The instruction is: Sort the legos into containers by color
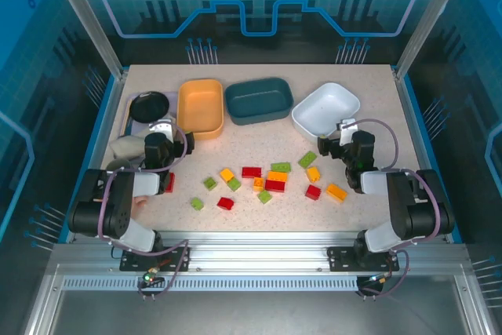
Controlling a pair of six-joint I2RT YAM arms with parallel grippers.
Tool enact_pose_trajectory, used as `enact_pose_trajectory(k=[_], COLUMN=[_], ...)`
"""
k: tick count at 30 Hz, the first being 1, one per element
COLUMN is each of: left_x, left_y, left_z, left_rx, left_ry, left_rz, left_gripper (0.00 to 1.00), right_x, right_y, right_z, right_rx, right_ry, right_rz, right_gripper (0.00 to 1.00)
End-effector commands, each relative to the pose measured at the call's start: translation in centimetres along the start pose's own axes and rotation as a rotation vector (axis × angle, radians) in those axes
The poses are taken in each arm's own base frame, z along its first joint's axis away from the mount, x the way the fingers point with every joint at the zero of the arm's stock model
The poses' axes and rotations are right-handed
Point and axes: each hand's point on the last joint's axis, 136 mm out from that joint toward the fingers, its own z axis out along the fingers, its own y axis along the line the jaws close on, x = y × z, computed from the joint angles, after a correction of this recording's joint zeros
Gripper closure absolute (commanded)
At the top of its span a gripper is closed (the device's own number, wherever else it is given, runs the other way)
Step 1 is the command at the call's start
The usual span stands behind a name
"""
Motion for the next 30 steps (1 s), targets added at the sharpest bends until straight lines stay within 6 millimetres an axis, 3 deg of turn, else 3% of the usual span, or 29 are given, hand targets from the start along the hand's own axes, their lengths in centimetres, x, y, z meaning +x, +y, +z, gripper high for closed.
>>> enact_pose_trajectory(k=[1, 15, 18, 20, 23, 26, 28, 30], left_x=[-0.7, -0.7, -1.8, -3.5, -7.9, -12.1, -15.3, -18.3], left_y=[-0.1, -0.1, -1.3, -1.3, -2.1, -3.3, -5.3, -7.5], left_z=[0.0, 0.0, -0.4, -1.3, -4.5, -7.6, -9.9, -12.0], left_rx=[-0.005, -0.004, 0.04, -0.023, -0.088, -0.104, -0.068, -0.022], left_ry=[-0.033, -0.033, 0.005, 0.014, -0.096, -0.159, -0.222, -0.276], left_rz=[-0.013, -0.013, 0.024, 0.055, 0.058, 0.022, 0.029, 0.051], left_gripper=[0.01, 0.01, 0.01, 0.01, 0.01, 0.01, 0.01, 0.01], right_x=[-1.3, -1.3, -2.1, -3.4, -8.0, -14.3, -18.9, -21.4], right_y=[0.1, 0.1, -0.6, -1.7, -2.5, -2.4, -1.7, -2.2], right_z=[0.2, 0.2, -0.3, -1.6, -5.2, -9.5, -13.2, -15.9], right_rx=[-0.006, -0.006, 0.035, 0.11, 0.194, 0.244, 0.247, 0.247], right_ry=[-0.038, -0.039, -0.051, -0.044, -0.163, -0.264, -0.343, -0.34], right_rz=[-0.011, -0.011, 0.005, 0.025, 0.029, 0.005, 0.007, 0.156], right_gripper=[0.0, 0.0, 0.0, 0.0, 0.0, 0.0, 0.0, 0.0])
